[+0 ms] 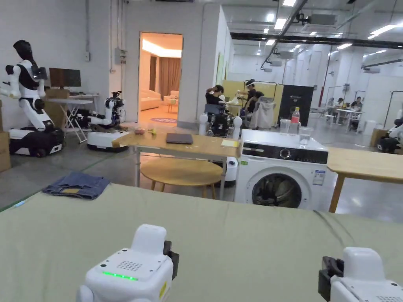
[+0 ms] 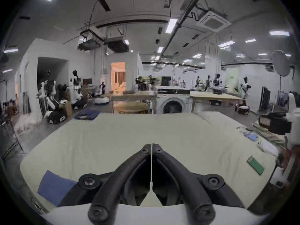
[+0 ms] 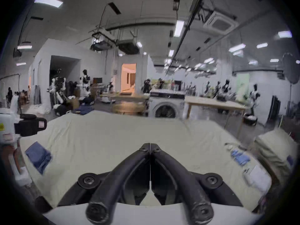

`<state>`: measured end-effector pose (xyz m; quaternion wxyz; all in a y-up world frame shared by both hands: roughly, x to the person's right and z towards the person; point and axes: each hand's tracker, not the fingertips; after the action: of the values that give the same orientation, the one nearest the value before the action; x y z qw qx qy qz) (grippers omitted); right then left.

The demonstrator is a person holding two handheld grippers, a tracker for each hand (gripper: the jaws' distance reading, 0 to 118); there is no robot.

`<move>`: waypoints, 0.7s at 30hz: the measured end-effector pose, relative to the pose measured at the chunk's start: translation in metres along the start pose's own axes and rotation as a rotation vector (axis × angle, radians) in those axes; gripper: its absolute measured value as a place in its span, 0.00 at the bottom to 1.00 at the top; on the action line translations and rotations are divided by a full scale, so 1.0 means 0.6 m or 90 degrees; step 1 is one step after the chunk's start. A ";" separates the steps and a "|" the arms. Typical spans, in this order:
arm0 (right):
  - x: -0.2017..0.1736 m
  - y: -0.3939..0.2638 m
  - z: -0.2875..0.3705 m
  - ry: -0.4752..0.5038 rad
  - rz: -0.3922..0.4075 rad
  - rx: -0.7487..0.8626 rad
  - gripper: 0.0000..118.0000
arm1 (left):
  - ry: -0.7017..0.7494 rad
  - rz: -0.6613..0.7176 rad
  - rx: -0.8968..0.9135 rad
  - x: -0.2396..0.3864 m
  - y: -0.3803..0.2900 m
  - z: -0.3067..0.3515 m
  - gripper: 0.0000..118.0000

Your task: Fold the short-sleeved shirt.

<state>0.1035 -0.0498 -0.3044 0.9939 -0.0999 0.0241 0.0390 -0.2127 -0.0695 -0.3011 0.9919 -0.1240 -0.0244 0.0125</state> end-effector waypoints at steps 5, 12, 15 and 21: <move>0.005 0.004 0.029 -0.001 -0.050 0.029 0.00 | -0.025 -0.025 -0.025 0.047 0.009 0.011 0.00; 0.002 -0.004 0.041 0.008 -0.064 0.050 0.00 | -0.003 -0.032 0.034 0.053 0.038 0.037 0.00; -0.002 0.001 0.040 0.003 -0.049 0.055 0.00 | 0.003 -0.040 0.034 0.053 0.044 0.038 0.00; 0.005 0.010 0.045 0.002 -0.057 0.066 0.00 | -0.004 -0.011 0.040 0.038 0.052 0.043 0.00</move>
<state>0.1068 -0.0381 -0.2796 0.9985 -0.0492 0.0233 -0.0069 -0.1921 -0.0320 -0.2826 0.9953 -0.0925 -0.0282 0.0050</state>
